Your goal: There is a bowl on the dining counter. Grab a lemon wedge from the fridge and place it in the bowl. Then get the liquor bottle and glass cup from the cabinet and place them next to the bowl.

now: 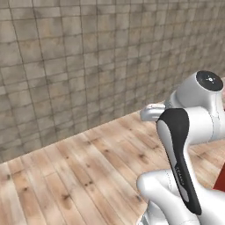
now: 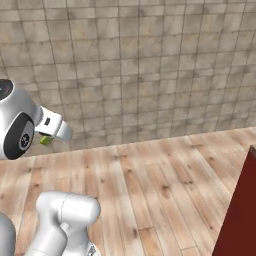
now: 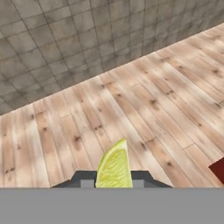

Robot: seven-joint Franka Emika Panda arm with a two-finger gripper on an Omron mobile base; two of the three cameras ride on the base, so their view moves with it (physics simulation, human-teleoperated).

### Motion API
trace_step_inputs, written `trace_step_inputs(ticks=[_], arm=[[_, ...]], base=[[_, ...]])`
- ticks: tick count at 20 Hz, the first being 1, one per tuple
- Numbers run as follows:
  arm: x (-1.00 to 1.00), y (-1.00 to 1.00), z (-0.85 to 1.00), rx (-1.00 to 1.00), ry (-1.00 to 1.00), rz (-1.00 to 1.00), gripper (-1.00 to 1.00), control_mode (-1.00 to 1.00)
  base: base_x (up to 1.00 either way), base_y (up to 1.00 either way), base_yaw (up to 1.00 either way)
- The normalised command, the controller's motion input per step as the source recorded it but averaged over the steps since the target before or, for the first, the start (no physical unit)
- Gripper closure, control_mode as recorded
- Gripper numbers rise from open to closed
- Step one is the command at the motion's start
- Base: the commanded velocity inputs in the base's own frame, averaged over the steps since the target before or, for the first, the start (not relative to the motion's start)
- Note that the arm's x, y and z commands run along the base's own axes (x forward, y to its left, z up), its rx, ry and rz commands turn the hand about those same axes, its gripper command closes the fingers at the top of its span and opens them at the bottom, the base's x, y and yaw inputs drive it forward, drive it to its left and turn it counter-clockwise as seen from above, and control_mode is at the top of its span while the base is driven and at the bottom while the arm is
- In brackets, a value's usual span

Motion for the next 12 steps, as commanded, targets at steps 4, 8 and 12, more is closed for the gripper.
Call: trace_step_inputs(ticks=[4, 8, 12], arm=[[0.00, 0.00, 0.00, 0.00, 0.00, 0.00, 1.00, 1.00], [0.00, 0.00, 0.00, 0.00, 0.00, 0.00, 1.00, 1.00], [0.00, 0.00, 0.00, 0.00, 0.00, 0.00, 1.00, 1.00]], base=[[0.97, 0.32, -0.49], [0.91, 0.29, -0.51], [0.88, 0.28, -0.52]])
